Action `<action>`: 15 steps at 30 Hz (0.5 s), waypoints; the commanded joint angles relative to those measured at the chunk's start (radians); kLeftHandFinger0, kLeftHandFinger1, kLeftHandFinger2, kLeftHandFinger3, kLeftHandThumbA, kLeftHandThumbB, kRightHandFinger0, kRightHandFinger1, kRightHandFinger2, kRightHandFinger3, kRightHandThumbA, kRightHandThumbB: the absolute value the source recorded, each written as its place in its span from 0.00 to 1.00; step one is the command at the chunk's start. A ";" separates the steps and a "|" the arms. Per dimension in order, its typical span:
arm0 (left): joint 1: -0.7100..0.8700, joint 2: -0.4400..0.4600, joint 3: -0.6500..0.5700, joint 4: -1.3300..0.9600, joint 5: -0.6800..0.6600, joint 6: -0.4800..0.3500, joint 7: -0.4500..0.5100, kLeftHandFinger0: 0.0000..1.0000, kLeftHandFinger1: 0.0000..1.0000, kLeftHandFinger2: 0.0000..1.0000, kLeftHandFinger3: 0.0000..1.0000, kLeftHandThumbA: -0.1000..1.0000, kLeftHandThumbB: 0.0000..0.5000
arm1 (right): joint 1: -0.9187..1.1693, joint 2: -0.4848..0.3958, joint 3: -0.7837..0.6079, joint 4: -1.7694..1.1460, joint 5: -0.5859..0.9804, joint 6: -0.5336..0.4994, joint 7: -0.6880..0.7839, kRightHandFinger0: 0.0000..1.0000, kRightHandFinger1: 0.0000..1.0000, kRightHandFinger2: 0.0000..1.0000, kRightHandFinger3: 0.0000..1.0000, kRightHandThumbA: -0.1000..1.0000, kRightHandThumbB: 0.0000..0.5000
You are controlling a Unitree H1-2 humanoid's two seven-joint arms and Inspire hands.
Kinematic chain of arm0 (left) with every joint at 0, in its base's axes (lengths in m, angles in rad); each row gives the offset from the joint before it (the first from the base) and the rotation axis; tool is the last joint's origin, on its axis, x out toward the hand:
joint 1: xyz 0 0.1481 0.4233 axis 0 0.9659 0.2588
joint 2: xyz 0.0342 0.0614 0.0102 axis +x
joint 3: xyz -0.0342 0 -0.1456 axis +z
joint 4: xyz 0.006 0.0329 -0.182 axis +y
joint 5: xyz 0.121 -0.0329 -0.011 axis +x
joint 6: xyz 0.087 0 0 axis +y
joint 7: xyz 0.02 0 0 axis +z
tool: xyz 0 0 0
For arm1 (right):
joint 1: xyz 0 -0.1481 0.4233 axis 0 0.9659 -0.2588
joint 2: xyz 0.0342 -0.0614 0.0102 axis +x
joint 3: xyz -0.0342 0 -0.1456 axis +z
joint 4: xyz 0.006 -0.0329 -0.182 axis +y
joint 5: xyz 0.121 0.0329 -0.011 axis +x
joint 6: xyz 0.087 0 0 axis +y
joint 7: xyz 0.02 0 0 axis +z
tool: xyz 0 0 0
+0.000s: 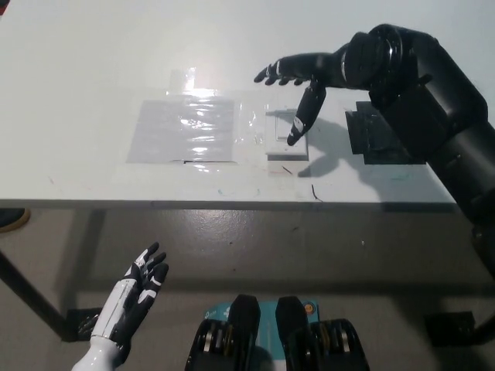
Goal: A white switch is kept at the centre of the table close to the robot and the robot uses its right hand to press it to turn it on
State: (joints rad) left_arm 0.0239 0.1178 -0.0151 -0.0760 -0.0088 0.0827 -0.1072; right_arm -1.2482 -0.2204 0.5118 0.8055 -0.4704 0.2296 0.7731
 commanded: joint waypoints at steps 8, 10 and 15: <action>0.004 0.013 -0.006 -0.034 -0.015 -0.008 -0.021 1.00 1.00 1.00 1.00 0.83 0.15 | 0.053 0.025 0.006 0.040 0.003 -0.050 -0.034 1.00 1.00 1.00 1.00 1.00 0.64; 0.004 0.014 -0.007 -0.035 -0.013 -0.014 -0.020 1.00 1.00 1.00 1.00 0.81 0.15 | 0.064 0.030 0.007 0.058 0.001 -0.065 -0.043 1.00 1.00 1.00 1.00 1.00 0.63; 0.000 0.016 -0.010 -0.035 -0.007 -0.018 -0.019 1.00 1.00 1.00 1.00 0.81 0.17 | 0.073 0.037 0.013 0.072 -0.007 -0.067 -0.059 1.00 1.00 1.00 1.00 1.00 0.61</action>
State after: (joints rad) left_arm 0.0285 0.1202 -0.0169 -0.0760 -0.0136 0.0828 -0.1075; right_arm -1.1599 -0.2003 0.5198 0.8647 -0.4717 0.1926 0.7443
